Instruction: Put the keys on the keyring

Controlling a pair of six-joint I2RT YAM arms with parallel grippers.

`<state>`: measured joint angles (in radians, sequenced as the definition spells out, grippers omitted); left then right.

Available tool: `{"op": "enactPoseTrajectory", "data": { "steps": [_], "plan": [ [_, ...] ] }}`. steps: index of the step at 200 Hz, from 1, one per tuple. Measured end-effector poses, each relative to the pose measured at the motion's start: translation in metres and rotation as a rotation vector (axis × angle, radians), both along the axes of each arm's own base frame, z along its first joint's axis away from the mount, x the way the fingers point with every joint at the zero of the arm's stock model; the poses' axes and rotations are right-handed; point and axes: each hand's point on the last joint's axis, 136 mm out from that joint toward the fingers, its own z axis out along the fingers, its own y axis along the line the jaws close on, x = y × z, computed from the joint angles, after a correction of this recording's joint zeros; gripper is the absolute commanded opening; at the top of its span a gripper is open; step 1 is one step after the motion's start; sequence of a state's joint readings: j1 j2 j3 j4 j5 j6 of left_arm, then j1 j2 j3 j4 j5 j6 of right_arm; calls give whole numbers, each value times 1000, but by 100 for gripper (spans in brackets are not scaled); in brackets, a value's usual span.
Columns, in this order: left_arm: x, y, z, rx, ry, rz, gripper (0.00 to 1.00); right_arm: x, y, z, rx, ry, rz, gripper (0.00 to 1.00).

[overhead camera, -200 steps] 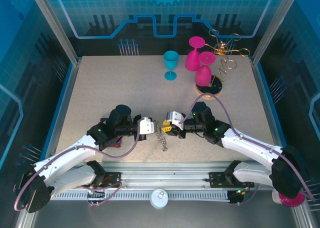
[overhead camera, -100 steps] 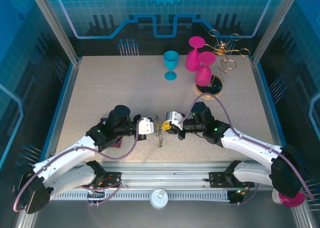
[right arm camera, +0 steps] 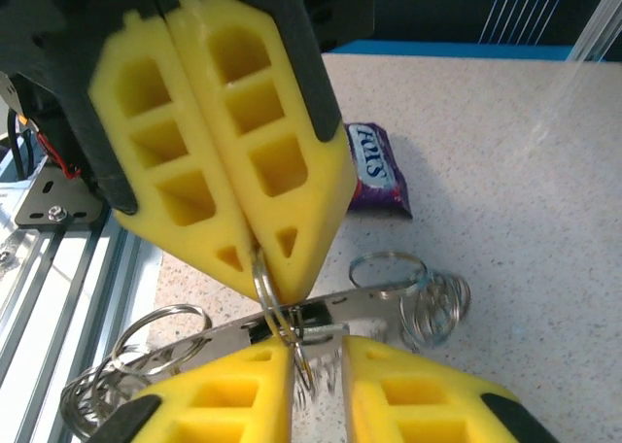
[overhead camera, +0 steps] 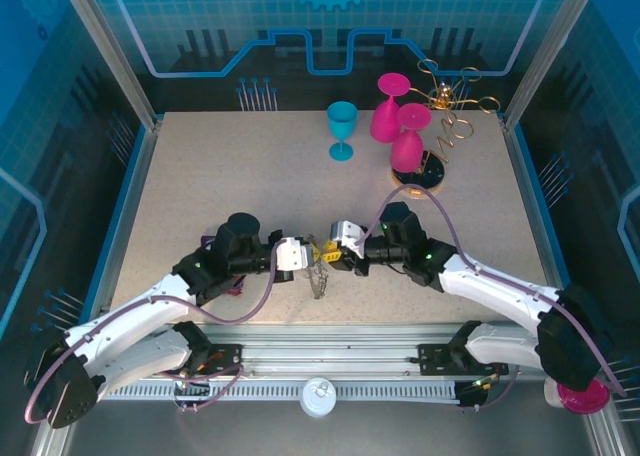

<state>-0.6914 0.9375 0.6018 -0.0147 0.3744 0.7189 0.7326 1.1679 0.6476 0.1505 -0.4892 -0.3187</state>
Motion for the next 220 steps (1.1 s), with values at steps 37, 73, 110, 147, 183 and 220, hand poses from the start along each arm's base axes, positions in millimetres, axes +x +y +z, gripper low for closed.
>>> {"op": "enactPoseTrajectory", "data": {
  "steps": [37, 73, 110, 147, 183, 220],
  "plan": [
    [-1, -1, -3, -20, 22, 6, 0, -3, -1, 6, 29, -28, 12, 24],
    [0, -3, 1, -42, 22, 5, 0, -4, 1, 10, 44, -42, 23, 14],
    [0, -3, 1, -52, 39, 13, 0, -5, 1, 10, 45, -44, 35, 0],
    [4, -1, 1, -55, 50, 47, 29, -7, -1, 3, 6, -44, 48, 0],
    [7, 4, -3, -20, 66, 81, 27, -8, -2, -1, -80, -63, 63, 0],
    [7, 6, 0, 2, 75, 88, 26, -7, 3, 5, -123, -104, 89, 0]
  ]
}}
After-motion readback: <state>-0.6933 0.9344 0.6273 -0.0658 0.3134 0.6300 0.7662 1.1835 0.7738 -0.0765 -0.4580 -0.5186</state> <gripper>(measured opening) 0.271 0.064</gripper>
